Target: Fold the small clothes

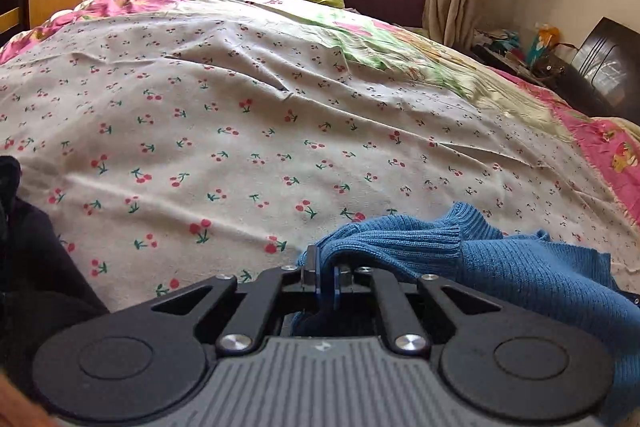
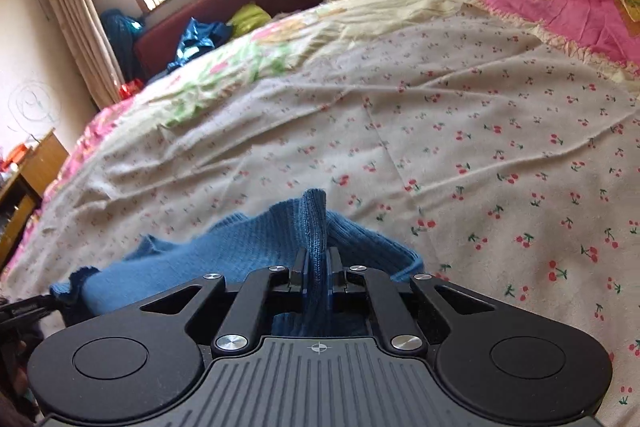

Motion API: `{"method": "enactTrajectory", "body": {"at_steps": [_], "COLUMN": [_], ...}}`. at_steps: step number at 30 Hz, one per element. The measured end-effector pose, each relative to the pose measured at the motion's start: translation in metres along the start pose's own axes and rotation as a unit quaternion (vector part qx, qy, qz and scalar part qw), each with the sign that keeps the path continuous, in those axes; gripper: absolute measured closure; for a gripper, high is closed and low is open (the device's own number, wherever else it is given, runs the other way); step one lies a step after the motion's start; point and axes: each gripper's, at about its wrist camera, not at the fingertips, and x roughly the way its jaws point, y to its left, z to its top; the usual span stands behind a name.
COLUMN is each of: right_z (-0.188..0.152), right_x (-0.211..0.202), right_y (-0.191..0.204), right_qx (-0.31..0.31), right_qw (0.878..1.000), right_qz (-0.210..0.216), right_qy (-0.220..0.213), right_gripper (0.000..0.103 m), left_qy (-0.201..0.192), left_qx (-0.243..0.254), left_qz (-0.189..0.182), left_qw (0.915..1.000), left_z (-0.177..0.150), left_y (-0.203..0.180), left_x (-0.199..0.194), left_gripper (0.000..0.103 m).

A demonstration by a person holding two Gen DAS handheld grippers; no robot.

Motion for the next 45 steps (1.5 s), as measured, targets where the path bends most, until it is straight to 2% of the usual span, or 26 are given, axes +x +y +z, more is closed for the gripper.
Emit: {"method": "enactTrajectory", "body": {"at_steps": [2, 7, 10, 12, 15, 17, 18, 21, 23, 27, 29, 33, 37, 39, 41, 43, 45], "right_z": [-0.008, -0.011, -0.007, -0.002, 0.01, 0.017, 0.017, 0.005, -0.007, -0.03, -0.036, -0.043, -0.054, -0.061, -0.065, -0.065, -0.063], "right_x": [0.006, 0.003, -0.007, -0.015, -0.026, -0.024, -0.023, -0.03, -0.04, -0.05, -0.054, -0.072, -0.075, -0.066, -0.058, -0.061, -0.07], "right_y": [-0.001, 0.0, 0.0, -0.003, -0.002, 0.0, 0.0, 0.003, 0.002, -0.013, -0.02, -0.03, -0.033, -0.032, -0.032, -0.029, -0.025], "right_qx": [-0.004, -0.007, 0.002, 0.018, 0.02, 0.014, 0.014, -0.002, -0.005, 0.03, 0.047, 0.086, 0.099, 0.099, 0.105, 0.103, 0.084], "right_qw": [1.0, 1.0, 1.0, 1.0, 0.999, 0.999, 0.999, 1.0, 1.0, 0.997, 0.994, 0.986, 0.978, 0.978, 0.976, 0.976, 0.976], "right_qz": [-0.009, -0.012, -0.002, 0.008, 0.005, 0.004, 0.003, 0.014, 0.023, 0.056, 0.072, 0.118, 0.158, 0.155, 0.158, 0.166, 0.183], "right_qy": [0.011, 0.004, -0.008, -0.018, -0.044, -0.04, -0.035, -0.012, -0.001, 0.049, 0.065, 0.078, 0.094, 0.102, 0.107, 0.1, 0.086], "right_gripper": [0.097, 0.097, 0.097, 0.099, 0.099, 0.096, 0.089, 0.089, 0.087, 0.079, 0.076, 0.058, 0.048, 0.048, 0.054, 0.064, 0.067], "left_qy": [0.002, 0.019, 0.015, 0.023, 0.046, 0.044, 0.041, 0.023, -0.004, -0.027, -0.031, -0.028, -0.003, 0.023, 0.041, 0.04, 0.036], "left_qx": [-0.022, -0.056, -0.067, -0.093, -0.132, -0.139, -0.138, -0.095, -0.053, -0.02, 0.012, 0.07, 0.069, 0.039, 0.014, 0.02, 0.041], "left_qz": [-0.013, -0.025, -0.047, -0.06, -0.037, -0.022, -0.018, 0.01, 0.027, 0.02, 0.019, 0.004, 0.008, 0.025, 0.028, 0.026, 0.025], "left_qw": [0.9997, 0.998, 0.9966, 0.9936, 0.9895, 0.9891, 0.9894, 0.9952, 0.9982, 0.9992, 0.9993, 0.9971, 0.9976, 0.9987, 0.9987, 0.9987, 0.9982], "left_z": [0.002, 0.014, 0.023, 0.029, 0.032, 0.03, 0.028, 0.022, 0.016, 0.004, -0.005, -0.026, -0.044, -0.052, -0.058, -0.062, -0.064], "left_y": [0.007, 0.013, 0.008, 0.01, 0.015, 0.019, 0.02, 0.013, 0.004, -0.006, -0.017, -0.037, -0.035, -0.023, -0.012, -0.012, -0.018], "left_x": [-0.002, 0.003, 0.002, 0.007, 0.021, 0.022, 0.02, 0.005, -0.011, -0.038, -0.051, -0.069, -0.067, -0.06, -0.058, -0.062, -0.064], "left_gripper": [0.076, 0.075, 0.074, 0.073, 0.069, 0.064, 0.06, 0.054, 0.053, 0.048, 0.048, 0.047, 0.045, 0.045, 0.045, 0.045, 0.045]}}
